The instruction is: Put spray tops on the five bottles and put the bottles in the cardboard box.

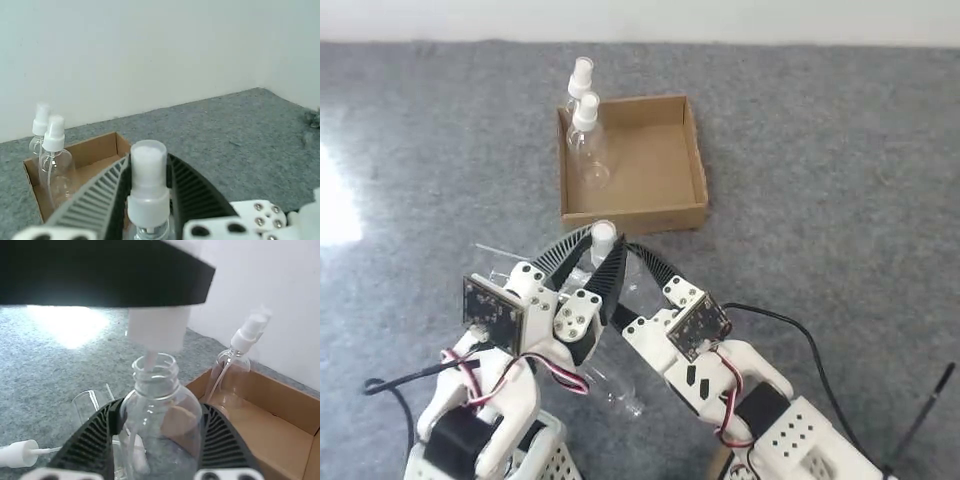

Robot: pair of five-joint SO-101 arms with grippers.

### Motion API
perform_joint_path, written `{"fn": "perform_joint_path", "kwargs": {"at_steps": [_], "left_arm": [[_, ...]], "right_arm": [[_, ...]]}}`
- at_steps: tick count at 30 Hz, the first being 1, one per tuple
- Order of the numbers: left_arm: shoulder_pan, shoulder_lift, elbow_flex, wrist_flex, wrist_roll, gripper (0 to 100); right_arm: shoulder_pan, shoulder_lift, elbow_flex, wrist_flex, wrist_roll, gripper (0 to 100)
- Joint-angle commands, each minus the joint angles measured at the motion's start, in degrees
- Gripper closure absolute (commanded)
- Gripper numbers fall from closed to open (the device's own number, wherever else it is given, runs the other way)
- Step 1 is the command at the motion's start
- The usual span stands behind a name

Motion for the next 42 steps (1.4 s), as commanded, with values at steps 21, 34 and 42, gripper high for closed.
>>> {"fn": "perform_joint_path", "kwargs": {"at_steps": [21,34,42], "left_arm": [[0.62,-0.44,-1.36,3.25,-0.79,80],[-6.95,-0.44,-11.3,6.59,-0.44,80],[-7.56,-0.44,-12.88,6.59,-0.35,80]], "right_arm": [[1.71,-0.66,1.23,-1.36,0.88,98.6],[1.71,-0.57,1.23,-1.36,0.88,98.6],[1.71,-0.66,1.23,0.57,0.88,98.6]]}}
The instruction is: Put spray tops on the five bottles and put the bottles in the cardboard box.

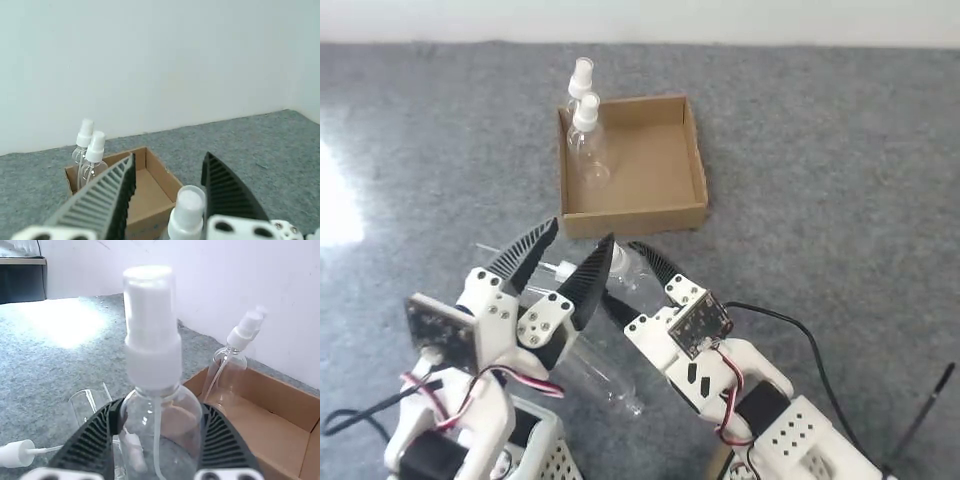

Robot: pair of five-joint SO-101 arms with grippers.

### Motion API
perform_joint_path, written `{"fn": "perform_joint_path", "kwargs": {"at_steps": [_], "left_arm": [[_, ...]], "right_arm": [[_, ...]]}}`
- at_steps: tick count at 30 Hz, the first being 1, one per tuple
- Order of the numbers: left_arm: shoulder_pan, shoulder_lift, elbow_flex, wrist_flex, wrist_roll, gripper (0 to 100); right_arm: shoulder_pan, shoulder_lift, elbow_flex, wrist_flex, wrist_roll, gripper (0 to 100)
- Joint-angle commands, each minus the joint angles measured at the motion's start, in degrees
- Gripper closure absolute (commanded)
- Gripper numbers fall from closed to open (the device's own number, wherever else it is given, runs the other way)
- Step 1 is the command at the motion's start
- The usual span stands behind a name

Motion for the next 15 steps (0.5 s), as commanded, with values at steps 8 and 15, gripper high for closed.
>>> {"fn": "perform_joint_path", "kwargs": {"at_steps": [8,15], "left_arm": [[-9.49,-0.44,-2.95,-2.55,0.0,80],[-12.4,-0.44,-1.27,-2.46,0.0,80]], "right_arm": [[1.1,-0.66,1.23,0.4,0.79,98.6],[1.1,-0.75,1.23,0.4,0.7,98.6]]}}
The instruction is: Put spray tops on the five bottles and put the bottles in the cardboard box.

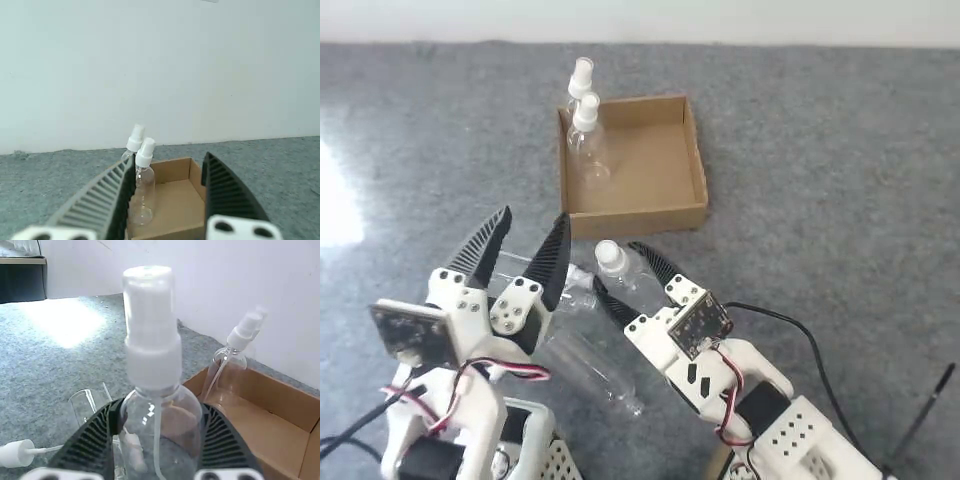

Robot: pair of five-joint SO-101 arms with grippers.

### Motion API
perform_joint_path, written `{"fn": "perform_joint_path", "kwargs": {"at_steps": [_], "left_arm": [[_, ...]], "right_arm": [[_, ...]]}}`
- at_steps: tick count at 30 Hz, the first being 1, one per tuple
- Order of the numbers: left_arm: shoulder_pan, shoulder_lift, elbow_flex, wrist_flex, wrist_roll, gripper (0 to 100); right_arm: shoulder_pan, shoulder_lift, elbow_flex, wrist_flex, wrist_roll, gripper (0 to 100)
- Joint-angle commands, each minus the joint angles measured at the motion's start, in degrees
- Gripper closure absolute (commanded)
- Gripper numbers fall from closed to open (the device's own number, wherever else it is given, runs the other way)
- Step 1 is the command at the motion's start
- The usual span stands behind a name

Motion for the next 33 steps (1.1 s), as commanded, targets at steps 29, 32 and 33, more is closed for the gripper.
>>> {"fn": "perform_joint_path", "kwargs": {"at_steps": [29,32,33], "left_arm": [[1.05,-0.44,17.71,-9.67,0.0,80],[4.57,-0.44,17.71,-8.0,-0.35,80],[5.45,-0.44,17.71,-7.56,-0.35,80]], "right_arm": [[1.1,-1.19,1.23,-0.22,0.53,98.6],[1.1,-1.19,1.23,-0.22,0.53,98.6],[1.1,-1.19,1.23,-0.22,0.53,98.6]]}}
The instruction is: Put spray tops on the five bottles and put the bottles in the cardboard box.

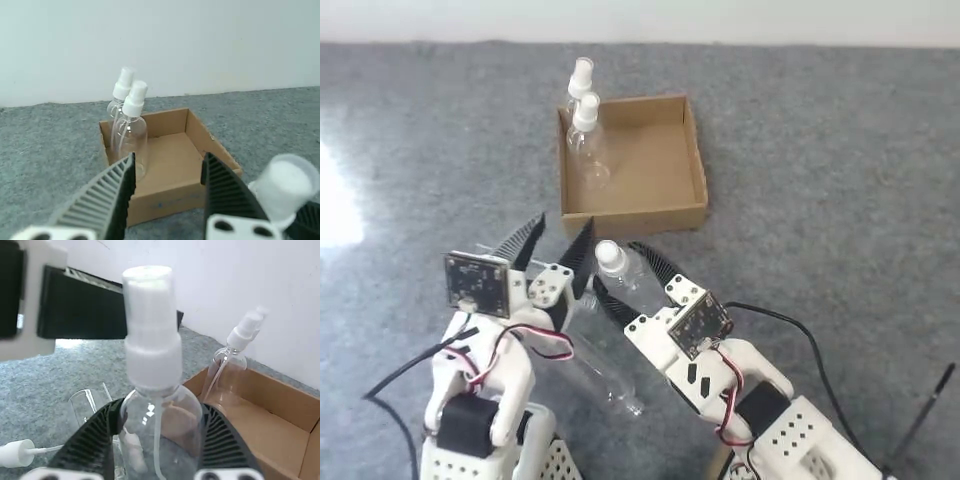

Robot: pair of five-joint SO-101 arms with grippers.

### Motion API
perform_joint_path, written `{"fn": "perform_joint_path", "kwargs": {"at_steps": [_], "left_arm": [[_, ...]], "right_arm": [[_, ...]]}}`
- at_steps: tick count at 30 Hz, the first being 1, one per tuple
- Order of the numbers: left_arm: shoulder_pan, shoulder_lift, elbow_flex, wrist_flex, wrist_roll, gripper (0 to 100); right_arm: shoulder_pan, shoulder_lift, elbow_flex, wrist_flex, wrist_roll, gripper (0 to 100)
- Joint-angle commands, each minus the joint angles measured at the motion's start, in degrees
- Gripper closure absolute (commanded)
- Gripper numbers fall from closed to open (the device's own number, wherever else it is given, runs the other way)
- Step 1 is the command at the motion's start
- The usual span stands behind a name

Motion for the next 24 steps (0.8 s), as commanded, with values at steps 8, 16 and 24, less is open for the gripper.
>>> {"fn": "perform_joint_path", "kwargs": {"at_steps": [8,16,24], "left_arm": [[8.0,-0.53,-0.48,2.99,-0.88,80],[9.85,-0.53,-0.22,3.25,-2.64,80],[6.24,-0.53,-3.03,3.25,-2.29,80]], "right_arm": [[1.1,-1.19,1.23,0.13,0.53,98.6],[1.1,-1.19,1.23,0.22,0.53,98.6],[1.1,-1.19,1.23,0.31,0.62,98.6]]}}
